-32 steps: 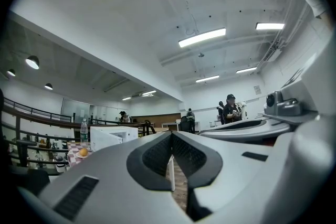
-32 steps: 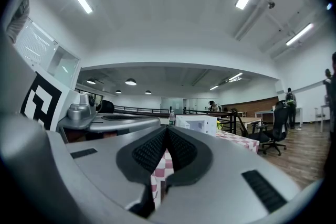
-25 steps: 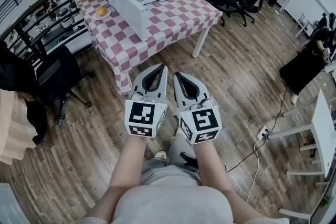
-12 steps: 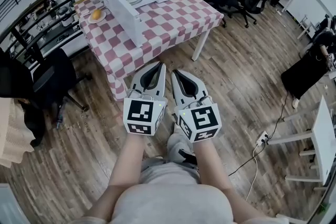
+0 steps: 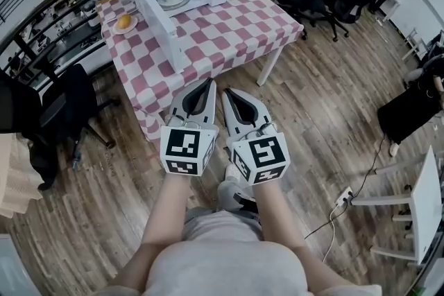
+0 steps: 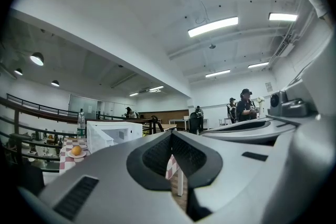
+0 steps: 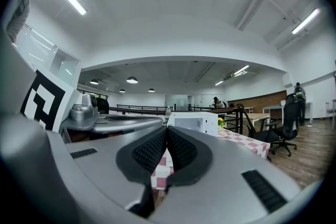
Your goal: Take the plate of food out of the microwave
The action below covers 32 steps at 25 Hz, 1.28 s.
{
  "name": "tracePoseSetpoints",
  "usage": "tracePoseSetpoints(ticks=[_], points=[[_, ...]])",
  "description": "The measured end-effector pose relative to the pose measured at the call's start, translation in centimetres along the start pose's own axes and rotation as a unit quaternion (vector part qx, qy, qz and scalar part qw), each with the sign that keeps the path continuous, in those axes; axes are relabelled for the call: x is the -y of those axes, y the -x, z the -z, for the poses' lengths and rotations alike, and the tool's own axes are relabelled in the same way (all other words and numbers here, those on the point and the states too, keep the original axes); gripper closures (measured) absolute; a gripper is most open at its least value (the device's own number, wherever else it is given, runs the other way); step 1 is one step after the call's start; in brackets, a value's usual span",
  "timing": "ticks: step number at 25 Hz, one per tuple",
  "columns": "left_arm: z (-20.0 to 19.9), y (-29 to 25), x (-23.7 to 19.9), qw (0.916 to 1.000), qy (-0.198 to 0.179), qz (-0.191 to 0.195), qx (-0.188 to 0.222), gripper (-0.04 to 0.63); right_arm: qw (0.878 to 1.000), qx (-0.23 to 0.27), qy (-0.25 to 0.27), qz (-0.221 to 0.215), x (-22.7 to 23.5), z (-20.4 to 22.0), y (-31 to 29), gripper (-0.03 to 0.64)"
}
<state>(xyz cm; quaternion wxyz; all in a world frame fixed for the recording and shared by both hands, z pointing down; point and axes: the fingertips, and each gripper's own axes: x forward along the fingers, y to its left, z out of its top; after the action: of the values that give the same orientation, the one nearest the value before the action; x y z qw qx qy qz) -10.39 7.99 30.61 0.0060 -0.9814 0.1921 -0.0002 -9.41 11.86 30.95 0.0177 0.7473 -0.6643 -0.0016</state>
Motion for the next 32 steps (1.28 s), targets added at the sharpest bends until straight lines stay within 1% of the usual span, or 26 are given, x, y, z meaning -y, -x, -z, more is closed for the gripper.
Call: tracePoseSetpoints(ticks=[10,18,22,27,32], points=[[-0.1,-7.3,-1.1,0.9995,-0.007,-0.027,-0.013,0.594,0.999,-0.005,-0.010,-0.031,6.1,-0.1,-4.8,0.593],[-0.5,-13.1,-1.3,0.9985,-0.010,-0.052,-0.011,0.594,0.998,-0.013,-0.017,-0.061,11.1,0.3,-8.1,0.592],[-0.1,-15.9,-1.5,0.9980,-0.007,-0.063,-0.010,0.594,0.997,-0.016,-0.011,-0.073,13.4,0.8,-9.3,0.592],[-0.2,-18.4,-1.8,0.9970,-0.008,-0.077,-0.008,0.594,0.996,-0.011,-0.009,-0.083,15.7,0.6,-10.7,0.592],[-0.2,-19.8,-2.5,0.9959,-0.010,-0.089,-0.010,0.594,0.995,-0.006,-0.010,-0.094,16.6,0.8,-11.8,0.592]])
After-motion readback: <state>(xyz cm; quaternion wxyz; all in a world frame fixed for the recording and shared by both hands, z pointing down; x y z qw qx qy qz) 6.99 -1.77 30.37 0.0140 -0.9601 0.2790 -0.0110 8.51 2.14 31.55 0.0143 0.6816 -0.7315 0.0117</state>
